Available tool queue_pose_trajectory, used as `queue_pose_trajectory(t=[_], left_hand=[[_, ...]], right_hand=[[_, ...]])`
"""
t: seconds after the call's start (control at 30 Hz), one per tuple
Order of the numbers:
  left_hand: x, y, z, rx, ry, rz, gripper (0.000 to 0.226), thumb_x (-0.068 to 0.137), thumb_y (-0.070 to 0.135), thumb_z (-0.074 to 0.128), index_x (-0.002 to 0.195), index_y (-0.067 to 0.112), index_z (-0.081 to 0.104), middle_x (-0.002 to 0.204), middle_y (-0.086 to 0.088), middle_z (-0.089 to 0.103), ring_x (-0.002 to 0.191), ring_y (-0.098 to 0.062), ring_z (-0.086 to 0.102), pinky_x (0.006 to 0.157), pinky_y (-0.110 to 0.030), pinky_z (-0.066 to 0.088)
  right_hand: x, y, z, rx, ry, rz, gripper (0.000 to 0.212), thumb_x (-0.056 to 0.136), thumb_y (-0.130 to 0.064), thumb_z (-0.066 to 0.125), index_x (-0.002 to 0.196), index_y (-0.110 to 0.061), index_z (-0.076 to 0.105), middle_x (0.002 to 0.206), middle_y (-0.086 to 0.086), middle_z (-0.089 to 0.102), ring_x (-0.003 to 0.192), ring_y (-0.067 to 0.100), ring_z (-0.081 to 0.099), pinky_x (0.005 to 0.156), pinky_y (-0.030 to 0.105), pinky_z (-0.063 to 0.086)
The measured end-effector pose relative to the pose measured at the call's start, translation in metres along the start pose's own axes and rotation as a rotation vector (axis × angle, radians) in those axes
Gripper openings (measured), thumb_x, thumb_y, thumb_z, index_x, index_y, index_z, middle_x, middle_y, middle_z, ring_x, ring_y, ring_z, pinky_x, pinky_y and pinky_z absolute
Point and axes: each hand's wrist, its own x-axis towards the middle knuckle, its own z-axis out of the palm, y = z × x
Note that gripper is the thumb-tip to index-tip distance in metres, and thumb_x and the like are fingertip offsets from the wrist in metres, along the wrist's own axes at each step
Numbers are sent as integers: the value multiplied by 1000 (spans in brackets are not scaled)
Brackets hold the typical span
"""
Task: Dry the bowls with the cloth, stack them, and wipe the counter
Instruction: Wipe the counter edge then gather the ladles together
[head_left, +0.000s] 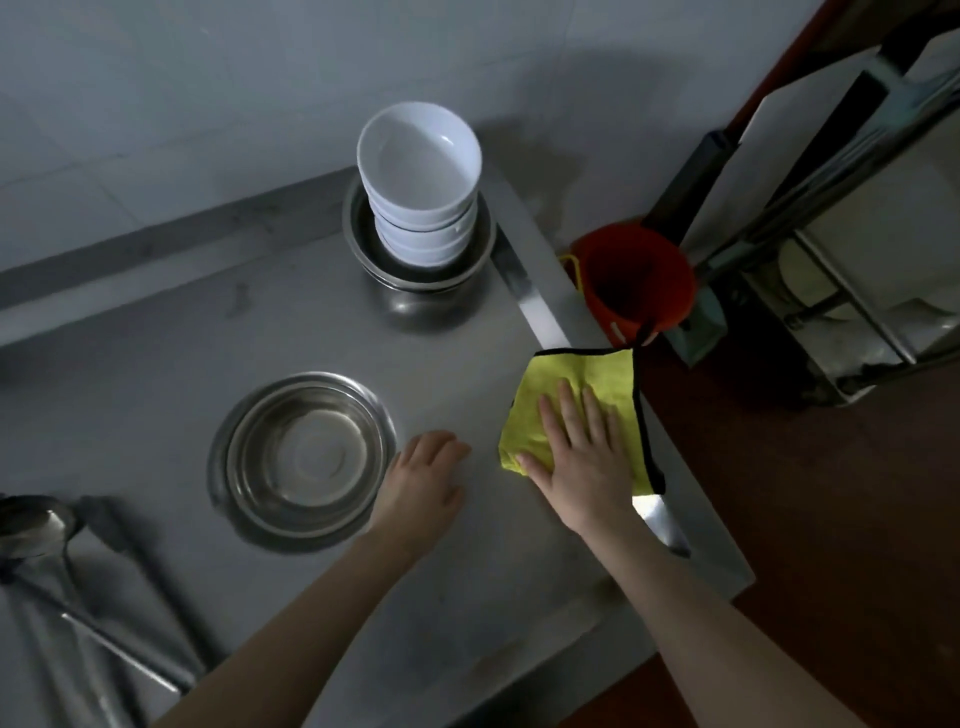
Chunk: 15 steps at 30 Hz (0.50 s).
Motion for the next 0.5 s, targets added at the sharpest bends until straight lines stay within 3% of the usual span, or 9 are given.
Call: queue_pose_trajectory(t=[0.2, 0.3, 0.5], left_hand=[[6, -18, -12, -34, 75, -51, 46, 73, 17, 70, 118, 17, 61, 123, -3, 57, 108, -27, 56, 90, -38, 51], [2, -34, -23, -48, 133, -122, 41, 78, 18, 67, 118, 15, 63, 125, -4, 58, 111, -27, 56, 93, -37, 50], [-2, -64, -46, -42, 241, -185, 36, 83, 22, 52, 116, 11, 64, 117, -9, 61, 106, -31, 56, 89, -41, 50]], right_hand=[[101, -30, -3, 103, 8, -67, 80, 90, -65, 20, 150, -14, 24, 160, 9, 8, 146, 35, 8, 117, 49, 15], [136, -65, -3, 167, 33, -75, 79, 90, -65, 24, 149, -12, 30, 159, 12, 13, 142, 43, 14, 115, 53, 17], [99, -123, 3, 211, 14, -226, 66, 90, -62, 35, 147, -28, 34, 159, 1, 17, 142, 44, 15, 113, 53, 21]])
